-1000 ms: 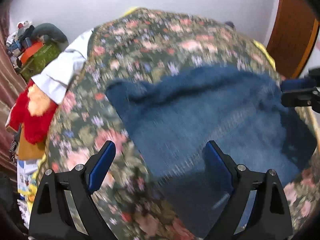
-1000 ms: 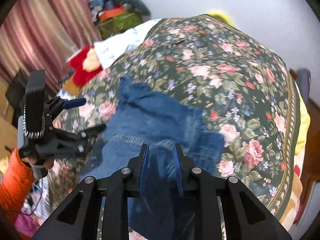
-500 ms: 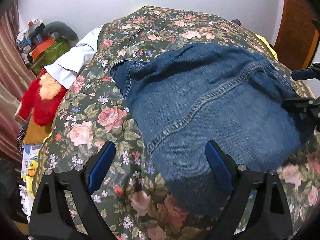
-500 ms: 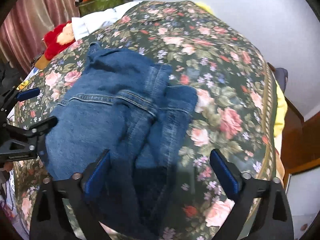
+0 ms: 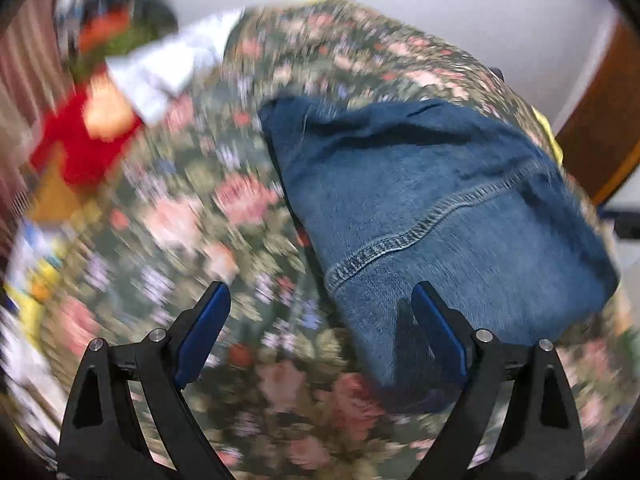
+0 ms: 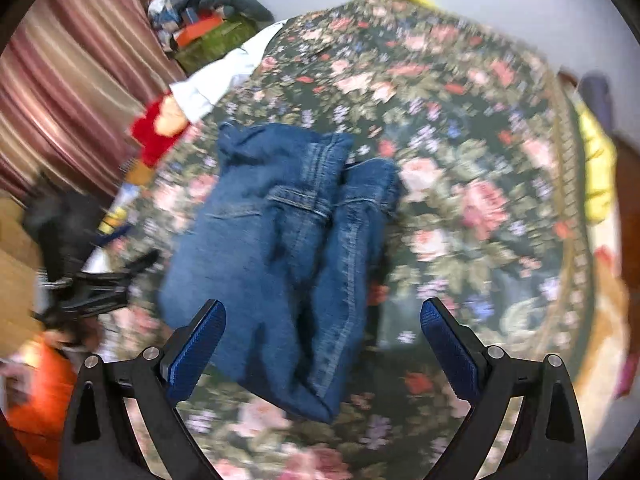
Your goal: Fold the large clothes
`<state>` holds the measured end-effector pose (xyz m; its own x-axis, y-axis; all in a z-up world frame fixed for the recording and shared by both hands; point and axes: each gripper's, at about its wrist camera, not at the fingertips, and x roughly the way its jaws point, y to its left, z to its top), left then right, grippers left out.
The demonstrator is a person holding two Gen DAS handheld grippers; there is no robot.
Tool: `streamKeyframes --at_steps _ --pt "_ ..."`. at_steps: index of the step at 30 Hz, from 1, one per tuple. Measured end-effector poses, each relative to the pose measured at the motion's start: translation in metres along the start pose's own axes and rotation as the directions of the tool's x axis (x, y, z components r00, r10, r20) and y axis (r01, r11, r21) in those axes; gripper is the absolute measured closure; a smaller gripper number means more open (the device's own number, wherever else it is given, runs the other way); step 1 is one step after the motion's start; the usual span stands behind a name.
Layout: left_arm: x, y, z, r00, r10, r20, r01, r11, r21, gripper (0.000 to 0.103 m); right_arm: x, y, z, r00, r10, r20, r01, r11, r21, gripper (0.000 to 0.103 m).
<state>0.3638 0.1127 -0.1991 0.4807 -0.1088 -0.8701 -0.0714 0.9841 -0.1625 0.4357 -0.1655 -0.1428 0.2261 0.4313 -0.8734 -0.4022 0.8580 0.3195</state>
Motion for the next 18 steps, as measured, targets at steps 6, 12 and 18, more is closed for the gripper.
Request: streamKeyframes --at_steps 6,12,18 --pt "0.050 0.036 0.004 0.955 -0.288 -0.070 0.255 0.920 -0.297 0.010 0.051 -0.030 0.025 0.985 0.124 -0.120 -0.105 0.982 0.155 0.005" --pt "0.081 0.042 0.011 0.928 -0.368 -0.066 0.321 0.876 -0.360 0.003 0.098 -0.031 0.042 0.952 0.219 -0.212 -0.188 0.970 0.155 0.005" --pt "0.098 0.036 0.026 0.900 -0.433 -0.055 0.388 0.852 -0.352 0.003 0.135 -0.020 0.058 0.941 0.224 -0.255 -0.204 0.974 0.103 0.000"
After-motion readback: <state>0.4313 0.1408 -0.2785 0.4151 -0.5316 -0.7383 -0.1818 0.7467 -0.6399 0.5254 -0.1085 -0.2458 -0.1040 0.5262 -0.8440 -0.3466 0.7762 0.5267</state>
